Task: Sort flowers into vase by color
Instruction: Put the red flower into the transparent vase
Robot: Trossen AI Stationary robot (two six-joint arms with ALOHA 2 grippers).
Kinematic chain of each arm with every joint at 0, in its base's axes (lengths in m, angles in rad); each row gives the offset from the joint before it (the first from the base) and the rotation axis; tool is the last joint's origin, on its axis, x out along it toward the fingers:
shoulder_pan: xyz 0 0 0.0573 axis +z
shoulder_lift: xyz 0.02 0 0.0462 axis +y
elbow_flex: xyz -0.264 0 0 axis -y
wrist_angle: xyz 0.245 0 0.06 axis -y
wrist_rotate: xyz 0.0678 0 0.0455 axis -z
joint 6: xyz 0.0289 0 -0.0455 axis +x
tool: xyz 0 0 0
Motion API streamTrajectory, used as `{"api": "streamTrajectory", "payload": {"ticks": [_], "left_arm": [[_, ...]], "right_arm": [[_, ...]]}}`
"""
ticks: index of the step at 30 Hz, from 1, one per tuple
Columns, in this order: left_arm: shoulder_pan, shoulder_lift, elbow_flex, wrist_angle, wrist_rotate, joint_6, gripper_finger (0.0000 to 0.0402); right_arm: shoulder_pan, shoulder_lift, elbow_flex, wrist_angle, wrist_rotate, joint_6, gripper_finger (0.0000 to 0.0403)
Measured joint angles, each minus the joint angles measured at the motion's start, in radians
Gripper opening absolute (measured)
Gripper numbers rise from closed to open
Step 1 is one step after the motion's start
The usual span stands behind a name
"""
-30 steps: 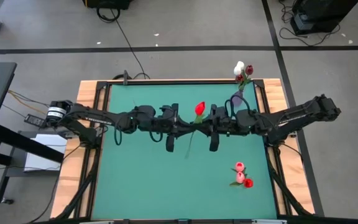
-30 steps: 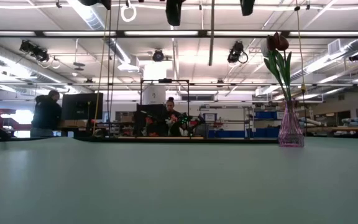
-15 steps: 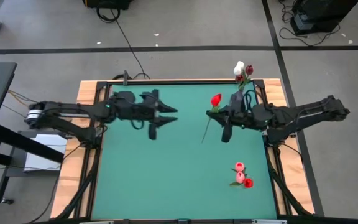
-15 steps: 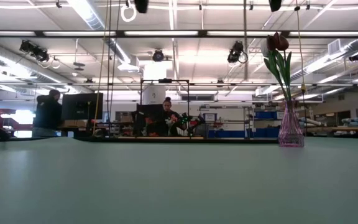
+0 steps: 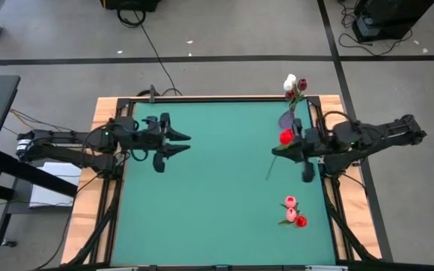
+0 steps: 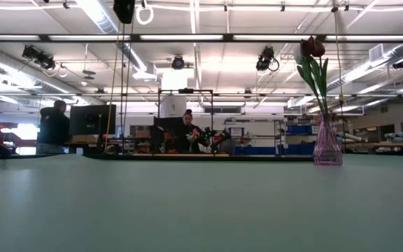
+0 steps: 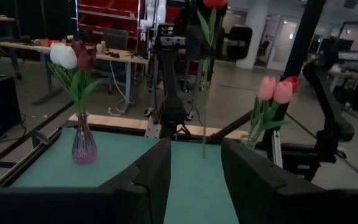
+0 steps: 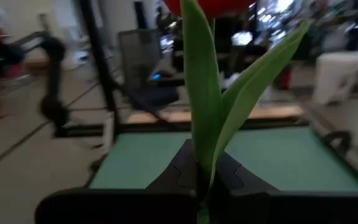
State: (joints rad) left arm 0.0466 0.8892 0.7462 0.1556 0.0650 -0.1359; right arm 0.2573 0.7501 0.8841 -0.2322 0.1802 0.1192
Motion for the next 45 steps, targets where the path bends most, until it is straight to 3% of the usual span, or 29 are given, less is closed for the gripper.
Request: {"api": "streamTrajectory", "payload": {"ticks": [13, 18, 23, 31, 38, 45], "left_arm": [[-0.007, -0.002, -0.001, -0.004, 0.000, 0.016, 0.0146], [-0.007, -0.001, -0.001, -0.004, 0.000, 0.016, 0.0146], [-0.007, 0.000, -0.001, -0.004, 0.000, 0.016, 0.0146], [-0.007, 0.000, -0.001, -0.004, 0.000, 0.016, 0.0146], [-0.007, 0.000, -0.001, -0.004, 0.000, 0.016, 0.0146], [-0.007, 0.000, -0.001, -0.004, 0.000, 0.016, 0.0146]], "right_arm": [[0.048, -0.208, 0.000, -0.368, -0.196, 0.142, 0.0012], [0.065, -0.246, 0.000, -0.437, -0.328, 0.172, 0.0012], [0.076, -0.276, 0.000, -0.370, -0.469, 0.208, 0.0012], [0.095, -0.259, 0.000, -0.164, -0.491, 0.121, 0.0012], [0.168, -0.185, -0.009, -0.123, -0.511, 0.092, 0.0012], [0.274, -0.135, -0.086, -0.052, -0.457, 0.062, 0.0012]]}}
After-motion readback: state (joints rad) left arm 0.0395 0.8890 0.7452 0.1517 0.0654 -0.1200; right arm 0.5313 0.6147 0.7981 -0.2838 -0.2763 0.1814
